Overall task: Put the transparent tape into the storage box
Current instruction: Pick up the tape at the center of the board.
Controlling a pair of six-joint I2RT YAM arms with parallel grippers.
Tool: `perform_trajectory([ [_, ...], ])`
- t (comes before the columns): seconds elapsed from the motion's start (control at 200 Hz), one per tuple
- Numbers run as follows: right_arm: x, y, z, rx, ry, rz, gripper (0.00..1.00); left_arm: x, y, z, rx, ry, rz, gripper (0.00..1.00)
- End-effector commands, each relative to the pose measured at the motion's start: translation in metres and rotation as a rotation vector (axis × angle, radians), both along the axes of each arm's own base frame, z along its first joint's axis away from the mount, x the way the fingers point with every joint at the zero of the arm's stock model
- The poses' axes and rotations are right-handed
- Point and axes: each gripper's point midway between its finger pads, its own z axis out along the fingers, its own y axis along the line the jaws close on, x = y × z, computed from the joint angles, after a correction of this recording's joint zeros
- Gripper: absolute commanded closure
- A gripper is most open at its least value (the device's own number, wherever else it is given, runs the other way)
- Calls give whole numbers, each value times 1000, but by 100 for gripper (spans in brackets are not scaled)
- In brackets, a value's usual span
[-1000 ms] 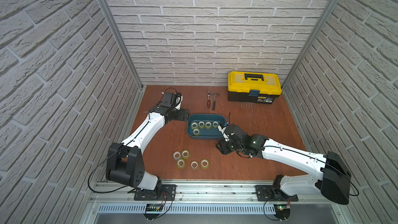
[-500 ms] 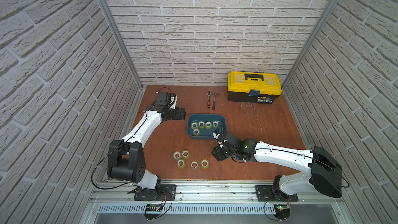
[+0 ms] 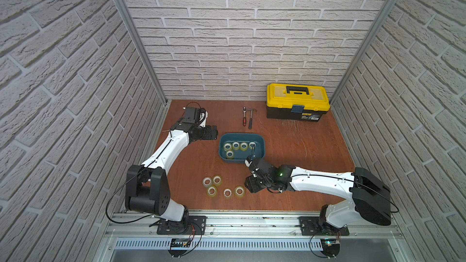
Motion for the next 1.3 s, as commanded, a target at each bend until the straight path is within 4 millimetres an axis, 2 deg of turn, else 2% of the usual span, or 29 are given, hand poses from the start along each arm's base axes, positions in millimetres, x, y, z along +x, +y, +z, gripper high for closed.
perform_trajectory([
  [0.0, -1, 9, 3, 25, -4, -1, 44, 5, 3, 17, 3, -60, 12, 2],
  [0.365, -4, 14, 4, 27, 3, 20, 44, 4, 6, 24, 16, -83, 23, 2],
  [0.715, -16, 29, -11, 2, 31, 53, 45, 3, 8, 28, 20, -97, 27, 2],
  [0.925, -14, 37, -20, -34, 32, 56, 46, 2, 7, 30, 20, -103, 25, 2],
  [1.295, -14, 24, -47, -168, 56, 30, 53, 1, 8, 37, 20, -124, 28, 2],
])
